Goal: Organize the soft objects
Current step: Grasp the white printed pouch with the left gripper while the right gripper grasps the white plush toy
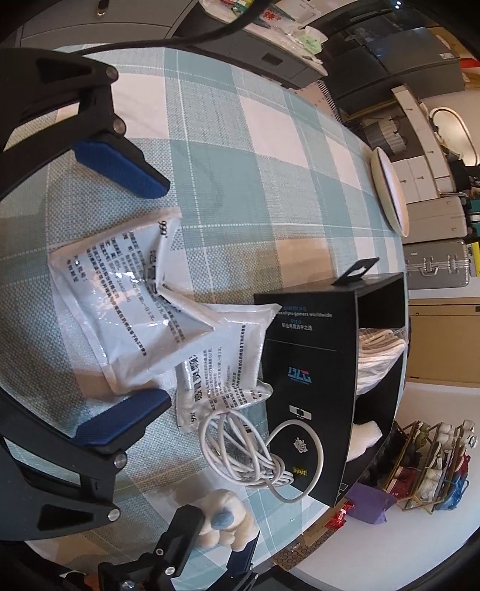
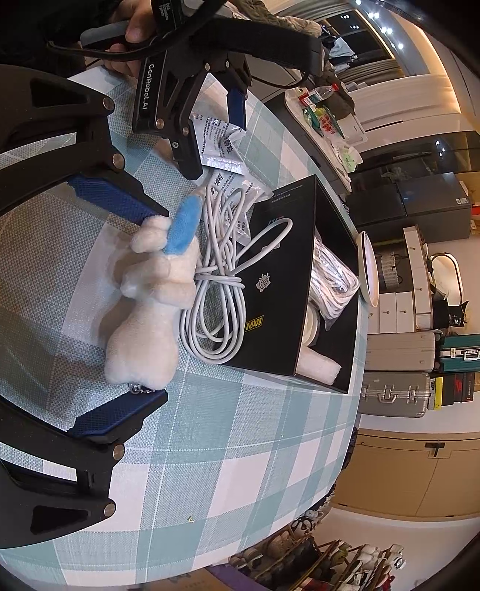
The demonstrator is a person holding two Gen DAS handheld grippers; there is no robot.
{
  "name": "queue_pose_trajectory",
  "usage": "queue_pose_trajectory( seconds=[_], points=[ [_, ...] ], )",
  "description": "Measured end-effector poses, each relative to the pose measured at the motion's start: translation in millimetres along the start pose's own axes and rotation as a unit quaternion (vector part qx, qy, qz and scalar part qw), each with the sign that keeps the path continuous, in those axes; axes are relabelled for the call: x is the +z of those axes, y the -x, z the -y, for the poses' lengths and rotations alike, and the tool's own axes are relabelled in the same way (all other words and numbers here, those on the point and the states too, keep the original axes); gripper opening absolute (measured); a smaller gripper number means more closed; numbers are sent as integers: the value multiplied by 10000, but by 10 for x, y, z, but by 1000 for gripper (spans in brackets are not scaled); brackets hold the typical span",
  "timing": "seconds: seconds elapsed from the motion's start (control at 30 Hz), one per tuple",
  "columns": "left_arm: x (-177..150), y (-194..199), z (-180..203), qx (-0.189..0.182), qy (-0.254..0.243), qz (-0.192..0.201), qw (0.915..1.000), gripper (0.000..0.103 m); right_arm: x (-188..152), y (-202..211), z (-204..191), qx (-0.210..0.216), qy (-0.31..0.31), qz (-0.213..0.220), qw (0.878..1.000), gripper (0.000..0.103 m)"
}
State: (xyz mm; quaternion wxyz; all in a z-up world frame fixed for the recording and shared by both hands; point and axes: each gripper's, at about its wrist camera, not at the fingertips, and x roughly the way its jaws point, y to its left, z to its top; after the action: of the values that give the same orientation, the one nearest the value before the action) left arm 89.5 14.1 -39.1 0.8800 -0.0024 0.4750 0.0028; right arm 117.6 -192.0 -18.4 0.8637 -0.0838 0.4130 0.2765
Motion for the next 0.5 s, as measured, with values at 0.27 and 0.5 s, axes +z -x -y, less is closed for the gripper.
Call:
queue_pose_trajectory(
  seconds=[0.27, 0.5],
  points=[
    [-15, 22, -46, 3, 45, -226, 9997, 103, 5, 15, 2, -1, 16, 21, 10000, 89],
    [-55, 142, 83, -266, -352, -73, 9990, 66, 23, 47, -4, 3, 30, 60, 10000, 89]
  ],
)
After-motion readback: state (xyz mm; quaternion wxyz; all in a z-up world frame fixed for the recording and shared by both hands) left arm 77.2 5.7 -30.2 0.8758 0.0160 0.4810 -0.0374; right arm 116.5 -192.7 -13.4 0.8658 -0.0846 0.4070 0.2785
